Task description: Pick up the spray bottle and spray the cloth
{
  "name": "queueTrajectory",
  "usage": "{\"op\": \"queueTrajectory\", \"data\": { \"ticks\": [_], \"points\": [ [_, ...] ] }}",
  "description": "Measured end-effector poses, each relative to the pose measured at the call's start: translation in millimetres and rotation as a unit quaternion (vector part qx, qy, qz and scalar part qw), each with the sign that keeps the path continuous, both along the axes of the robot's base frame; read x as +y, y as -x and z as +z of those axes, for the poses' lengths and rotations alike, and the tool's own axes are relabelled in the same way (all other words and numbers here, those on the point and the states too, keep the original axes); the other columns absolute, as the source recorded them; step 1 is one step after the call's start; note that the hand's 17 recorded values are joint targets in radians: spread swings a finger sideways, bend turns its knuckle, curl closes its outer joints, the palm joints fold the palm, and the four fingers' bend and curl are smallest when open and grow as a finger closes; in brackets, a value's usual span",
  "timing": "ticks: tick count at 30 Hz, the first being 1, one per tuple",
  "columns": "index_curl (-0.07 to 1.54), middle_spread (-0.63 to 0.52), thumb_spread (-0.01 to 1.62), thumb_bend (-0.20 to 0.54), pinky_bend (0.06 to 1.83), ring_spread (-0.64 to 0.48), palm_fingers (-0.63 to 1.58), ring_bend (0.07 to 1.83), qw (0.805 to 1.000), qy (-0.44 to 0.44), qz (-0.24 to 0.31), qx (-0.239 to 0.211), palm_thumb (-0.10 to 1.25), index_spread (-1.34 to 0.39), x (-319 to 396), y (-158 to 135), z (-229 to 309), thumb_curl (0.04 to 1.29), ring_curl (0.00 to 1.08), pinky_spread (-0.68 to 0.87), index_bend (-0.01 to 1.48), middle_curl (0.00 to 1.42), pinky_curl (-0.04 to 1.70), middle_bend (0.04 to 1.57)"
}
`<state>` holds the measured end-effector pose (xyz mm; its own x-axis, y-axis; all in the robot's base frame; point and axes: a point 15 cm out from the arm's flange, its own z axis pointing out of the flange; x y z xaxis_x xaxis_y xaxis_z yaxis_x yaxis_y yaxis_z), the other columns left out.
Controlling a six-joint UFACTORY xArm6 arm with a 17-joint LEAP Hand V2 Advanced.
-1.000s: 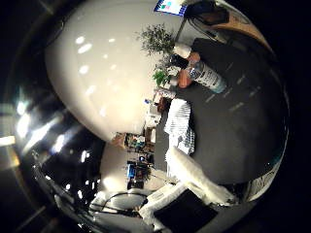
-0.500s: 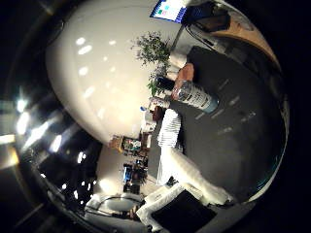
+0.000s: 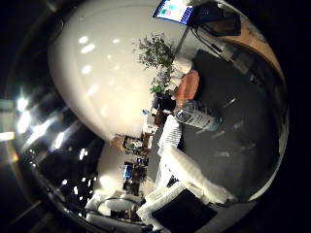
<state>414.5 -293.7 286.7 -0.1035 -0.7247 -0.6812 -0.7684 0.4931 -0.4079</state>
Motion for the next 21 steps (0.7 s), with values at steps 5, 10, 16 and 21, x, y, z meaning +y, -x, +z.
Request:
{"op": "queueTrajectory", "data": {
  "ticks": [5,10,16,21],
  "points": [
    [0.25,0.2,1.11,-0.021,0.55,0.22,0.05,0.4,1.0,-0.005,0.017,0.003,0.62,-0.23,5,-17,-9,0.32,0.25,0.42,0.15,0.33,0.28,0.2],
    [0.25,0.19,1.11,-0.022,0.55,0.21,0.06,0.4,0.999,-0.016,0.028,0.002,0.62,-0.23,14,-29,-17,0.32,0.25,0.42,0.15,0.33,0.28,0.2],
    [0.25,0.19,1.11,-0.021,0.55,0.21,0.06,0.4,0.999,-0.022,0.043,0.002,0.61,-0.23,14,-45,-27,0.32,0.25,0.42,0.15,0.33,0.28,0.2],
    [0.25,0.19,1.11,-0.021,0.55,0.21,0.06,0.4,0.998,-0.028,0.054,0.007,0.61,-0.23,24,-51,-36,0.32,0.25,0.42,0.15,0.33,0.28,0.2]
  ]
}}
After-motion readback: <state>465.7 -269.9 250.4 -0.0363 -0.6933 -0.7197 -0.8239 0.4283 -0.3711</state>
